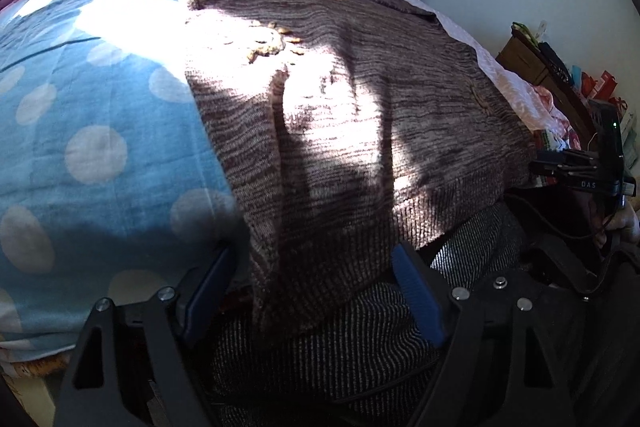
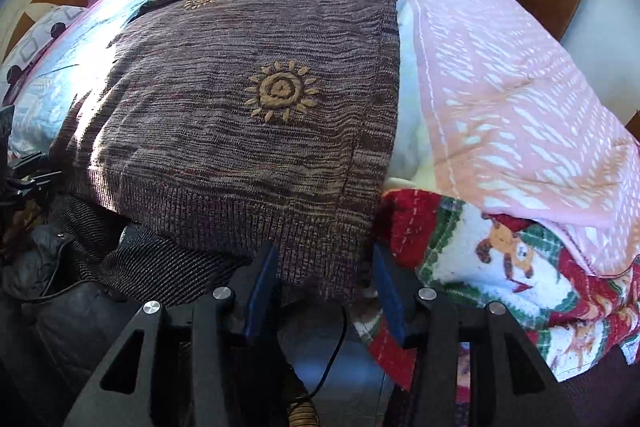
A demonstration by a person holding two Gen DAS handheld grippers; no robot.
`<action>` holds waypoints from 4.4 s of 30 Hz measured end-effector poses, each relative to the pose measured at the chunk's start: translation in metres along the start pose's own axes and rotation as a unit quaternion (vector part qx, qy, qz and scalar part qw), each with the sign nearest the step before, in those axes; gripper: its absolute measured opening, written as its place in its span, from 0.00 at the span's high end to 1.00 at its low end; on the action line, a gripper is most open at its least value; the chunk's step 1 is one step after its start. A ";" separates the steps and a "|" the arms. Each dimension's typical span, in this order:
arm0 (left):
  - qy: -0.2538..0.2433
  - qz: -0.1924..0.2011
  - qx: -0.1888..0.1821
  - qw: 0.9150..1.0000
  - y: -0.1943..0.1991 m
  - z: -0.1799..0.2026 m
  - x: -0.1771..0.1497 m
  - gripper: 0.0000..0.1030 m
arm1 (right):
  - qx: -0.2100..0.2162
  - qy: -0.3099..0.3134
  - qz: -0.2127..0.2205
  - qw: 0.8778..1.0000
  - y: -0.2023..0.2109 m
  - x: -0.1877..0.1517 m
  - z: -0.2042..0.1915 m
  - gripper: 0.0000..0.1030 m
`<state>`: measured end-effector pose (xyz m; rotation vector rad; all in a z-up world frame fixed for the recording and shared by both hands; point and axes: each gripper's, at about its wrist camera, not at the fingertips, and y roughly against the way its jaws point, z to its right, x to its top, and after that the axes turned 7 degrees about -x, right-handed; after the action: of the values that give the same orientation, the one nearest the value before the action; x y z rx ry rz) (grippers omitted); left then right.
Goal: Fold small clothes
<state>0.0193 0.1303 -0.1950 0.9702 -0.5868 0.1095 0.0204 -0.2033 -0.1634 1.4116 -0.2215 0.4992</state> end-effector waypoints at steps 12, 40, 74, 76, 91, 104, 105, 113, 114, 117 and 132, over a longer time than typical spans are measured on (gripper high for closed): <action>0.039 0.004 -0.062 0.997 0.017 -0.006 0.011 0.93 | 0.125 -0.050 0.015 0.991 0.022 0.022 0.023 0.96; -0.249 0.031 0.060 0.966 0.065 0.023 0.083 0.32 | 0.150 -0.175 0.044 0.972 -0.073 0.194 0.069 0.96; -0.033 0.045 -0.052 0.997 0.009 -0.055 0.144 0.94 | 0.183 -0.220 0.012 0.958 -0.090 0.200 0.077 0.95; -0.105 0.040 -0.078 0.991 0.025 -0.033 0.142 0.92 | 0.184 -0.217 0.012 0.959 -0.091 0.200 0.077 0.95; -0.431 -0.101 -0.069 0.894 -0.051 0.071 0.121 0.70 | 0.185 -0.220 0.012 0.958 -0.092 0.198 0.077 0.95; -0.339 -0.064 -0.086 0.935 -0.040 0.067 0.112 0.96 | 0.193 -0.229 0.012 0.954 -0.095 0.197 0.079 0.95; -0.319 -0.055 -0.093 0.942 -0.037 0.067 0.115 0.96 | 0.193 -0.229 0.013 0.954 -0.094 0.197 0.079 0.95; -0.077 0.124 -0.060 0.988 0.031 -0.023 0.180 0.96 | 0.204 -0.241 0.017 0.949 -0.095 0.195 0.082 0.95; -0.050 0.139 -0.049 0.988 0.032 -0.035 0.184 0.96 | 0.205 -0.242 0.019 0.948 -0.095 0.194 0.082 0.95; 0.010 0.157 -0.014 0.987 0.026 -0.064 0.186 0.96 | 0.212 -0.244 0.024 0.946 -0.093 0.192 0.083 0.95; 0.127 0.162 0.008 0.979 -0.006 -0.107 0.165 0.96 | 0.066 -0.089 0.121 0.986 -0.025 0.188 0.090 0.51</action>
<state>0.2049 0.1847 -0.1601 0.8531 -0.5035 0.5216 0.2099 -0.2549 -0.0887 1.5689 -0.5174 0.5947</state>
